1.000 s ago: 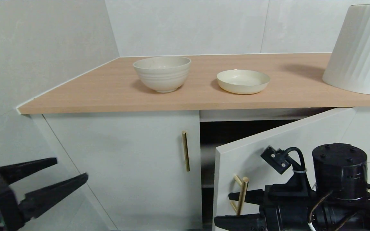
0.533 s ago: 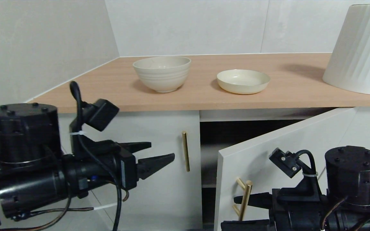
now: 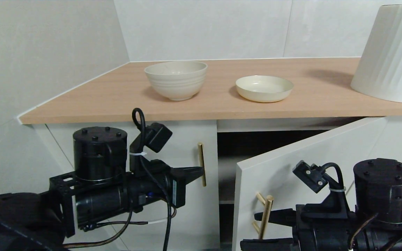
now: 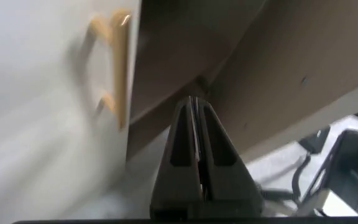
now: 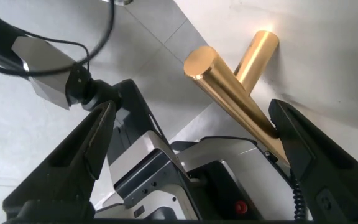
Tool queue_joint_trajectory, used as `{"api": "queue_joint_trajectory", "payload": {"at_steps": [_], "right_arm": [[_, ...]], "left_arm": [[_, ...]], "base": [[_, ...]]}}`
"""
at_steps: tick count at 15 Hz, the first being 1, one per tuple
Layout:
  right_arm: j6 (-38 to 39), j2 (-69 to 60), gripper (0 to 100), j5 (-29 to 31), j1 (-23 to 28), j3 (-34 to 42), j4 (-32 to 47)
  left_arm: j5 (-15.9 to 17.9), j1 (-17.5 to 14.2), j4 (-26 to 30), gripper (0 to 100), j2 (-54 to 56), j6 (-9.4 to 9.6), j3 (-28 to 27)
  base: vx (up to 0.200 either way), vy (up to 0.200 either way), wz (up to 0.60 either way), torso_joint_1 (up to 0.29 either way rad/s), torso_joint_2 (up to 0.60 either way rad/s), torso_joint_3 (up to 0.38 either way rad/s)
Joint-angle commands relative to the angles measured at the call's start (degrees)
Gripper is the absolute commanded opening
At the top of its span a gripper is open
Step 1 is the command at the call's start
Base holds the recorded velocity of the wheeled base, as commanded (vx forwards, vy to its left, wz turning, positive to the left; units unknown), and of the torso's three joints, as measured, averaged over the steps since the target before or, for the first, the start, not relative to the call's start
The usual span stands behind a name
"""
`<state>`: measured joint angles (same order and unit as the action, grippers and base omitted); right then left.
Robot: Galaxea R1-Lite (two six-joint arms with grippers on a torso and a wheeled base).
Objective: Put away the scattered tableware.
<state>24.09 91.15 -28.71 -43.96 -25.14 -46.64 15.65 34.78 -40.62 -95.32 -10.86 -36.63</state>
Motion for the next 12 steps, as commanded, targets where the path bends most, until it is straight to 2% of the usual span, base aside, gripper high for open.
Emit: {"api": "queue_joint_trajectory", "payload": {"at_steps": [1, 3, 5, 7, 10, 12], "right_arm": [[0.0, 0.2, 100, 0.0, 0.4, 0.0, 0.0], [0.0, 0.2, 100, 0.0, 0.5, 0.0, 0.0], [0.0, 0.1, 100, 0.0, 0.5, 0.0, 0.0], [-0.1, 0.1, 100, 0.0, 1.2, 0.0, 0.0], [-0.2, -0.1, 100, 0.1, 3.4, -0.3, 0.0], [-4.0, -0.4, 100, 1.8, 6.4, 0.0, 0.0]], "left_arm": [[0.3, 4.1, -3.6, 0, -5.6, -0.04, -0.3], [0.6, 7.6, -4.7, 0, -9.5, 0.14, -1.4], [0.3, 9.4, -9.7, 0, -14.1, 0.05, -2.2], [0.1, 9.9, -16.7, 0, -16.4, -0.04, -2.2], [0.0, 10.6, -18.0, 0, -16.0, -0.12, -2.0], [0.0, 11.3, -18.2, 0, -16.0, -0.12, -2.0]], "base": [[0.000, 0.000, 0.00, 0.000, 0.00, 0.000], [0.000, 0.000, 0.00, 0.000, 0.00, 0.000], [0.000, 0.000, 0.00, 0.000, 0.00, 0.000], [0.000, 0.000, 0.00, 0.000, 0.00, 0.000], [0.000, 0.000, 0.00, 0.000, 0.00, 0.000], [0.000, 0.000, 0.00, 0.000, 0.00, 0.000]]}}
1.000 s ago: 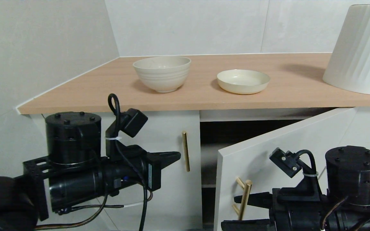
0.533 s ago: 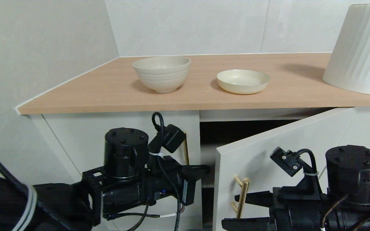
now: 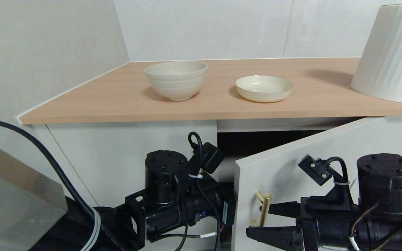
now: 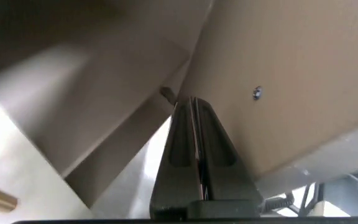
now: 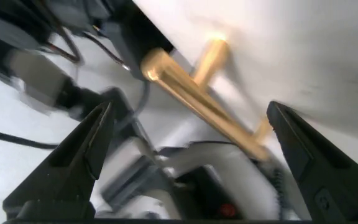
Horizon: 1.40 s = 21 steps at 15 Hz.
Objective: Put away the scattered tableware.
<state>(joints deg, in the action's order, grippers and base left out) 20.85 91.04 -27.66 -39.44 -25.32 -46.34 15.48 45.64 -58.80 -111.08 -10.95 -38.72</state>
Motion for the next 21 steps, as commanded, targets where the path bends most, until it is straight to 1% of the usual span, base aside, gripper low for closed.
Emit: {"api": "queue_joint_trajectory", "payload": {"at_steps": [1, 2, 3, 4, 8, 11, 15, 17, 20, 21], "right_arm": [[-4.1, -0.3, 100, 3.6, 3.1, 1.0, -0.2], [-6.9, -0.8, 100, 7.4, 3.8, 2.6, -0.2], [-8.1, -2.0, 100, 10.9, 4.1, 4.7, -0.2], [-8.0, -4.3, 100, 12.1, 4.1, 7.2, -0.2], [-7.9, -13.2, 100, 12.2, 4.0, 13.5, 0.3], [-7.9, -16.5, 100, 12.4, 4.1, 17.7, 0.5], [-4.8, -18.3, 100, 12.4, 4.1, 18.6, 1.2], [-4.8, -18.3, 100, 12.4, 4.1, 18.7, 1.2], [-4.8, -18.7, 100, 12.4, 4.1, 18.7, 1.2], [-4.8, -18.8, 100, 12.4, 4.1, 18.7, 1.2]], "left_arm": [[0.2, 0.5, -0.5, 0, -0.2, -0.04, 0.0], [0.2, 0.7, -1.1, 0, -0.2, -0.04, 0.0], [0.3, 0.7, -1.2, 0, -0.3, -0.04, 0.0], [0.3, 0.6, -1.2, 0, -0.5, -0.04, 0.0], [0.2, 0.7, -1.2, 0, -0.4, -0.04, 0.1], [0.1, 0.7, -1.2, 0, -0.2, -0.21, 0.1], [0.1, 0.7, -1.2, 0, 0.1, -0.39, 0.0], [0.2, 0.7, -1.2, 0, -0.3, -1.71, -0.1], [0.4, 0.9, -1.2, 0, -0.8, -1.80, -0.7], [0.3, 1.6, -1.2, 0, -1.5, -1.80, -1.5]], "base": [[0.000, 0.000, 0.00, 0.000, 0.00, 0.000], [0.000, 0.000, 0.00, 0.000, 0.00, 0.000], [0.000, 0.000, 0.00, 0.000, 0.00, 0.000], [0.000, 0.000, 0.00, 0.000, 0.00, 0.000], [0.000, 0.000, 0.00, 0.000, 0.00, 0.000], [0.000, 0.000, 0.00, 0.000, 0.00, 0.000], [0.000, 0.000, 0.00, 0.000, 0.00, 0.000], [-0.200, 0.000, 0.00, 0.000, 0.00, 0.005], [-0.200, 0.000, 0.00, 0.001, 0.01, 0.002], [0.000, 0.000, 0.00, 0.000, 0.00, 0.000]]}}
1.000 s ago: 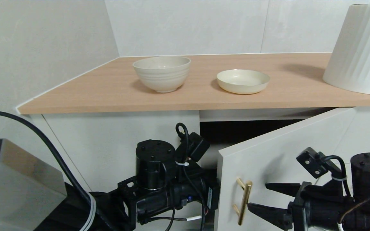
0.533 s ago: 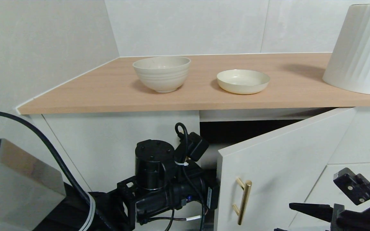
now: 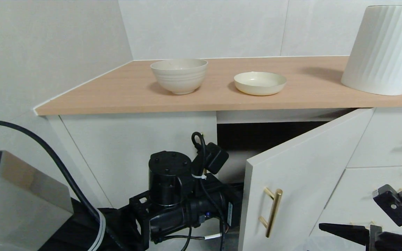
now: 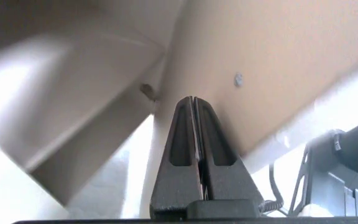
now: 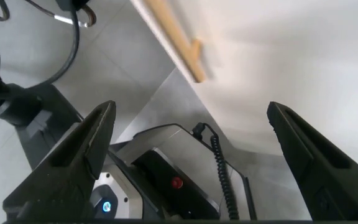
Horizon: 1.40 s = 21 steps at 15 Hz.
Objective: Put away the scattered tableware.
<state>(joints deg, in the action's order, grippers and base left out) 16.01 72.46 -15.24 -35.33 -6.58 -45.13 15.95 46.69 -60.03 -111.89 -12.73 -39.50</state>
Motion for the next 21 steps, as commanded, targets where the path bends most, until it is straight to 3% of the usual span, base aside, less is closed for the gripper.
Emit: {"api": "queue_joint_trajectory", "payload": {"at_steps": [1, 7, 9, 14, 19, 21], "right_arm": [[0.0, -0.3, 100, -0.1, 0.0, -0.1, 0.0], [0.0, -3.6, 100, -0.1, -0.1, -0.2, 1.6], [0.0, -7.0, 100, -0.1, -0.3, -1.4, 7.2], [0.0, -14.0, 100, -0.4, -0.3, -2.0, 15.9], [0.0, -19.4, 100, -2.3, -1.4, -1.9, 22.3], [0.0, -21.7, 100, -6.1, -1.3, -2.3, 25.4]], "left_arm": [[0.1, 0.8, 0.0, 0, -1.1, -0.11, -1.1], [-0.1, 1.8, 0.3, 0, -1.7, -0.81, -2.4], [-0.1, 2.1, 0.3, 0, -2.0, -0.81, -2.5], [-0.1, 2.1, 0.3, 0, -6.0, -0.81, -5.1], [-0.4, 2.1, 0.3, 0, -7.5, -0.90, -5.9], [-0.4, 2.1, 0.6, 0, -7.6, -0.90, -7.6]], "base": [[0.000, 0.000, 0.00, 0.000, 0.00, 0.000], [0.000, 0.000, 0.00, 0.000, 0.00, 0.000], [0.000, 0.000, 0.00, 0.000, 0.00, 0.000], [-0.200, 0.000, 0.00, 0.006, 0.00, 0.004], [0.000, 0.000, 0.00, 0.000, 0.00, 0.000], [0.000, 0.000, 0.00, 0.000, 0.00, 0.000]]}}
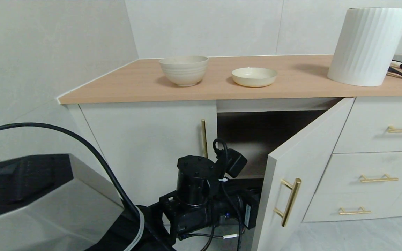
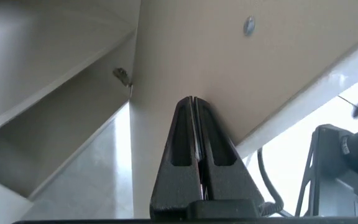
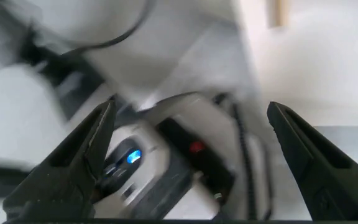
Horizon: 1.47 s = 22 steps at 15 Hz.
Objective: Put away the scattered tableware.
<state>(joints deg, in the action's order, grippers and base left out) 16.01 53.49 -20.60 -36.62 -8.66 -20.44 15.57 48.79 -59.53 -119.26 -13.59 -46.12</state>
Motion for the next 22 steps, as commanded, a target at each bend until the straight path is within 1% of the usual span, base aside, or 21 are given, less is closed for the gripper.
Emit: {"api": "queue_joint_trajectory", "payload": {"at_steps": [1, 3, 4, 5, 6, 7, 8, 9, 10, 11, 12, 14, 15, 17, 18, 19, 21, 22], "right_arm": [[0.0, -3.5, 100, -1.9, -0.1, -0.2, 1.0], [0.0, -3.7, 100, -4.5, -0.1, 0.1, 1.1], [0.0, -3.8, 100, -5.3, -0.1, 0.2, 1.1], [0.0, -4.4, 100, -8.5, -0.1, 0.3, 1.1], [-0.1, -4.7, 100, -10.1, -0.1, 0.3, 1.2], [-0.2, -4.9, 100, -11.0, -0.1, 0.3, 1.2], [-0.2, -5.5, 100, -11.7, -0.1, 0.3, 1.2], [-0.4, -6.6, 100, -13.2, -0.1, 0.5, 1.2], [-0.4, -8.0, 100, -15.3, -0.1, 0.8, 1.2], [-0.4, -8.0, 100, -15.3, -0.1, 0.8, 1.2], [-0.4, -9.4, 100, -17.2, -0.1, 0.8, 1.3], [-2.4, -8.8, 100, -17.4, -0.2, 0.7, 1.3], [-4.5, -7.8, 100, -17.5, -0.6, 0.6, 1.2], [-5.0, -5.4, 100, -17.4, -1.0, -0.2, 1.2], [-5.0, -4.4, 100, -17.3, -1.0, -0.9, 1.2], [-5.0, -1.8, 100, -16.8, -1.0, -3.1, 1.2], [-5.3, 8.3, 100, -12.4, -1.1, -11.2, 1.2], [-6.2, 13.5, 100, -11.1, -1.9, -15.9, 1.2]], "left_arm": [[0.0, 0.2, 0.9, 0, -0.4, -0.03, -1.8], [-0.1, 2.3, 2.0, 0, -1.4, -0.03, -4.5], [-0.2, 2.7, 2.0, 0, -1.6, -0.03, -4.9], [-0.2, 4.6, 2.2, 0, -1.9, -0.38, -6.4], [0.0, 6.8, 2.2, 0, -2.0, -1.52, -7.7], [0.1, 10.7, 2.1, 0, -1.7, -3.55, -8.8], [0.1, 13.9, 1.9, 0, -1.1, -5.04, -9.5], [0.3, 15.5, 1.8, 0, 0.3, -6.71, -9.5], [0.2, 15.8, 1.4, 0, 1.5, -8.91, -9.3], [0.2, 15.8, 1.4, 0, 1.5, -8.91, -9.3], [0.0, 12.4, -2.5, 0, 3.9, -11.90, -6.6], [0.4, 5.6, -3.6, 0, 7.3, -11.98, -2.8], [0.5, 2.8, -3.7, 0, 9.0, -11.98, -1.0], [0.5, -2.9, -3.6, 0, 13.0, -11.72, 1.6], [0.5, -4.3, -3.5, 0, 14.1, -11.72, 2.3], [0.5, -7.3, -3.6, 0, 15.8, -11.46, 3.4], [0.4, -15.7, -3.5, 0, 19.8, -5.74, 6.9], [0.4, -19.8, -3.5, 0, 22.5, -4.25, 9.2]], "base": [[0.000, 0.000, 0.00, 0.000, 0.00, 0.000], [0.000, 0.000, 0.00, 0.000, 0.00, 0.000], [0.000, 0.000, 0.00, 0.000, 0.00, 0.000], [0.000, 0.000, 0.00, 0.000, 0.00, 0.000], [0.000, 0.000, 0.00, 0.000, 0.00, 0.000], [0.000, 0.000, 0.00, 0.000, 0.00, 0.000], [0.000, 0.000, 0.00, 0.000, 0.00, 0.000], [0.000, 0.000, 0.00, 0.000, 0.00, 0.000], [0.000, 0.000, 0.00, 0.000, 0.00, 0.000], [0.000, 0.000, 0.00, 0.000, 0.00, 0.000], [0.000, 0.000, 0.00, 0.000, 0.00, 0.000], [0.000, 0.000, 0.00, 0.000, 0.00, 0.000], [0.000, 0.000, 0.00, 0.000, 0.00, 0.000], [0.000, 0.000, 0.00, 0.000, 0.00, 0.000], [0.000, 0.000, 0.00, 0.000, 0.00, 0.000], [0.000, 0.000, 0.00, 0.000, 0.00, 0.000], [0.000, 0.000, 0.00, 0.000, 0.00, 0.000], [0.000, 0.000, 0.00, 0.000, 0.00, 0.000]]}}
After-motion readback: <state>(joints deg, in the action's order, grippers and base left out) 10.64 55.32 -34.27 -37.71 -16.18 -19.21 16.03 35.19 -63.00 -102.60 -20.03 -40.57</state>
